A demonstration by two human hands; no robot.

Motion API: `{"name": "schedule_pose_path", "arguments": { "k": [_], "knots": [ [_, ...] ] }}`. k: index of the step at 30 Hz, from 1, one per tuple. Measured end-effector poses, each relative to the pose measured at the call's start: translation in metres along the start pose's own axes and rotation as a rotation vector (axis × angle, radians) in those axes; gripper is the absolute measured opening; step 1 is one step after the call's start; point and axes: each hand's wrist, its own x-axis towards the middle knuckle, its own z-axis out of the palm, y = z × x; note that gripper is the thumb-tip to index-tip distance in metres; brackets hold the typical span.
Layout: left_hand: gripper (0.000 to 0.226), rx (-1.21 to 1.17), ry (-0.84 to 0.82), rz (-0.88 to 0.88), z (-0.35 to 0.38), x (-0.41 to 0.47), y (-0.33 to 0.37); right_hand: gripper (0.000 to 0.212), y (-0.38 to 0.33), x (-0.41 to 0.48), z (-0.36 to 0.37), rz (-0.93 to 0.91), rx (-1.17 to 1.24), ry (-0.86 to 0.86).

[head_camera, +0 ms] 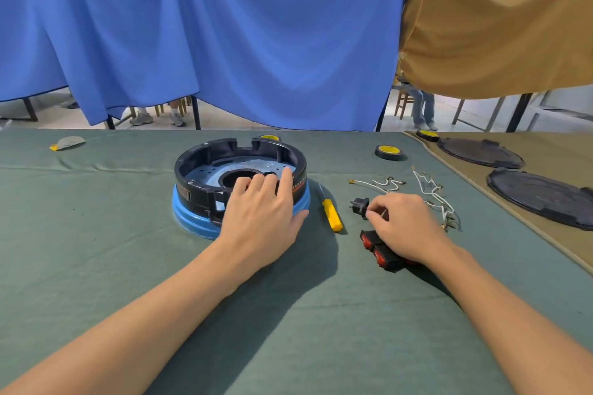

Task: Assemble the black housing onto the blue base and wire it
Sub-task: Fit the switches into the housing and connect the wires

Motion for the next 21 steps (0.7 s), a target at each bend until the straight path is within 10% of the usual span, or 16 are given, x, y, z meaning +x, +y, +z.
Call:
{"name": "schedule_pose_path", "arguments": {
  "k": [21],
  "knots": [
    [0.037,-0.013,0.253,-0.138,0.004,-0.022,-0.019,0.032,-0.017,-0.010,-0.025,-0.184,-0.273,-0.253]
  ]
}}
